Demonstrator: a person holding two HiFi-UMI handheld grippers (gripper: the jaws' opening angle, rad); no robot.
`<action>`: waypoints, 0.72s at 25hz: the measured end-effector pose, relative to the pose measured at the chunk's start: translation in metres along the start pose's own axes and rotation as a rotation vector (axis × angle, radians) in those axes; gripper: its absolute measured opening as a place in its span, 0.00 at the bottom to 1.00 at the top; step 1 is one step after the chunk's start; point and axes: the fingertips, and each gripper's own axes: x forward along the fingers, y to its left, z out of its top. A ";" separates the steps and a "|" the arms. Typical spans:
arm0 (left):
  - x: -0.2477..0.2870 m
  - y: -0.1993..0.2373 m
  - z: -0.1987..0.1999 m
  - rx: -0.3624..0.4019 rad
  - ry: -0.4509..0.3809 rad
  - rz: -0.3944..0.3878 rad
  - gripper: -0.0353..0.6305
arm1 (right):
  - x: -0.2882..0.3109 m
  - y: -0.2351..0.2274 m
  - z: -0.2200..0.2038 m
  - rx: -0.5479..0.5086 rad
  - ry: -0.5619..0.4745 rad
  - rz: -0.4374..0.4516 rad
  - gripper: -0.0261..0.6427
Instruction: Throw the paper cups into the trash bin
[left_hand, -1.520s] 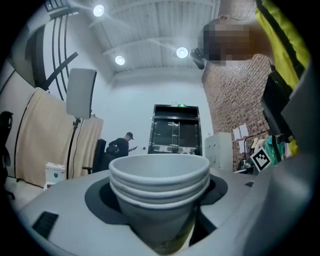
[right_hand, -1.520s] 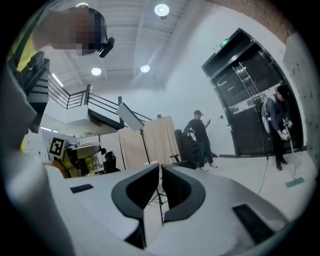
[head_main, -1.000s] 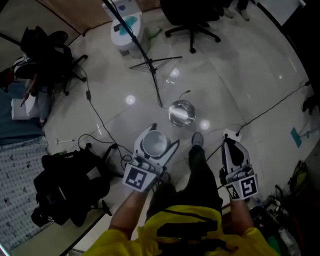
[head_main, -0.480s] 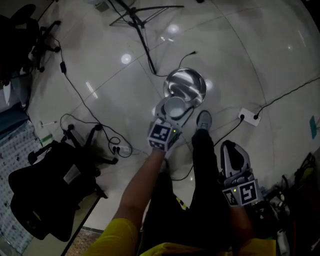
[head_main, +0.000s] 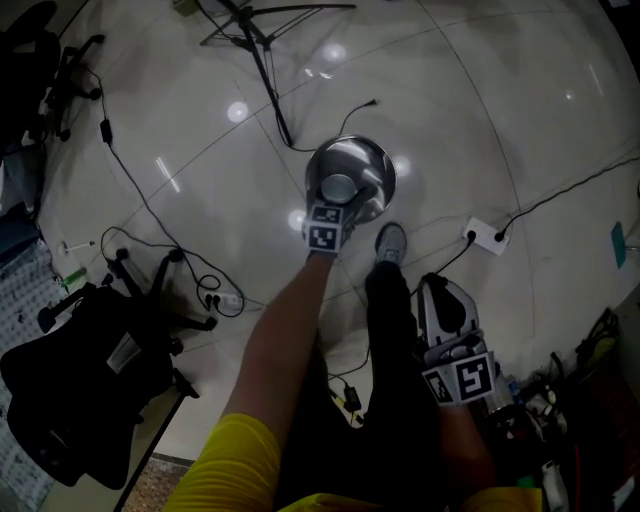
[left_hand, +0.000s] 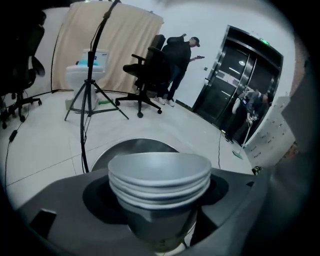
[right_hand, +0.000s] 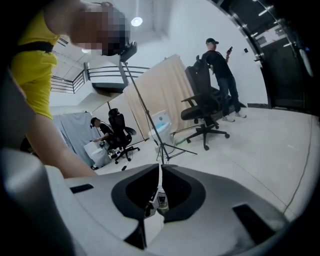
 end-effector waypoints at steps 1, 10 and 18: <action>0.000 -0.003 -0.002 0.004 0.005 -0.003 0.63 | 0.004 -0.001 -0.005 0.002 0.003 -0.005 0.08; 0.001 -0.004 -0.020 0.003 0.048 0.004 0.71 | 0.061 -0.024 -0.051 -0.014 0.064 -0.029 0.08; -0.009 -0.005 -0.026 0.058 0.066 -0.006 0.71 | 0.092 -0.048 -0.082 -0.026 0.113 -0.074 0.08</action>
